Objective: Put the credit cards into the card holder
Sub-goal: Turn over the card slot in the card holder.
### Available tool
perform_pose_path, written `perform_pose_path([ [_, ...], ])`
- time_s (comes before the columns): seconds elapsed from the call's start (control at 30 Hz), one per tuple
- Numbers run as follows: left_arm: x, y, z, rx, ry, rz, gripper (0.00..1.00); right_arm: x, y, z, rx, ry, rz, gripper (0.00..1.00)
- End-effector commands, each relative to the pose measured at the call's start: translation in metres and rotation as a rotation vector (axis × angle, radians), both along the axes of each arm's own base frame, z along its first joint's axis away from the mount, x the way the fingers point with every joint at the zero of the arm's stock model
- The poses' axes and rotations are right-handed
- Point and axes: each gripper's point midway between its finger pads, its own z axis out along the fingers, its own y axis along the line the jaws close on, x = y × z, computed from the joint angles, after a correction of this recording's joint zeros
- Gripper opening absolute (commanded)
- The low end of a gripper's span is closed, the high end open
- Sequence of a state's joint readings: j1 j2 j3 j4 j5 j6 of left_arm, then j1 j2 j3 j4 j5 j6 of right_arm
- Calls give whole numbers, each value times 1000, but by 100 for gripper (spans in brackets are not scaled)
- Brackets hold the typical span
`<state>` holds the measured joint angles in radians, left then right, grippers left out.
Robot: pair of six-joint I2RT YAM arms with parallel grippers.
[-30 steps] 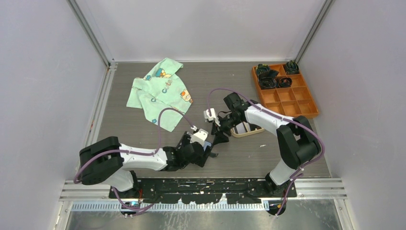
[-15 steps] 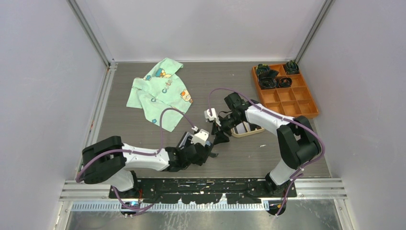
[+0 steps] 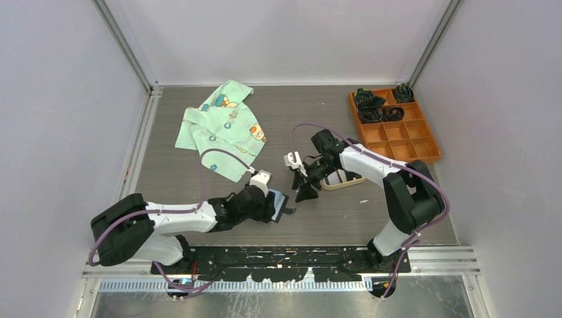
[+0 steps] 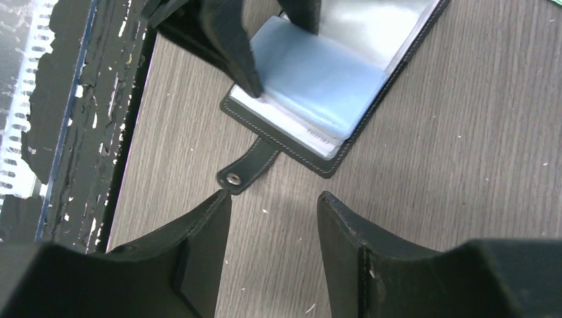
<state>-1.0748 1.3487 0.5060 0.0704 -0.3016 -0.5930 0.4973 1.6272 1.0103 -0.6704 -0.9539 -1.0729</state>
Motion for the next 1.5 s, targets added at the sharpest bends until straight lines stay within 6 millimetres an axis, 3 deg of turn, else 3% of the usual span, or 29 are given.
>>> perform_pose_path([
  [0.0,3,-11,18,-210,67,-15,29,-6,8,16,74,-57,45,55],
  [0.27,5,-3,25,-411,187,-14,29,-9,20,2,20,-105,56,54],
  [0.53,5,-2,26,-506,274,-29,29,-5,39,-5,27,-102,-6,51],
  [0.63,4,-4,26,-522,291,-35,29,6,49,-3,33,-102,-68,47],
  [0.93,3,-2,22,-536,309,-31,29,30,51,6,22,-30,-228,43],
  [1.13,4,-1,21,-539,314,-26,29,37,58,4,25,22,-303,43],
  [1.47,4,-3,21,-546,323,-30,28,47,61,3,24,52,-384,34],
])
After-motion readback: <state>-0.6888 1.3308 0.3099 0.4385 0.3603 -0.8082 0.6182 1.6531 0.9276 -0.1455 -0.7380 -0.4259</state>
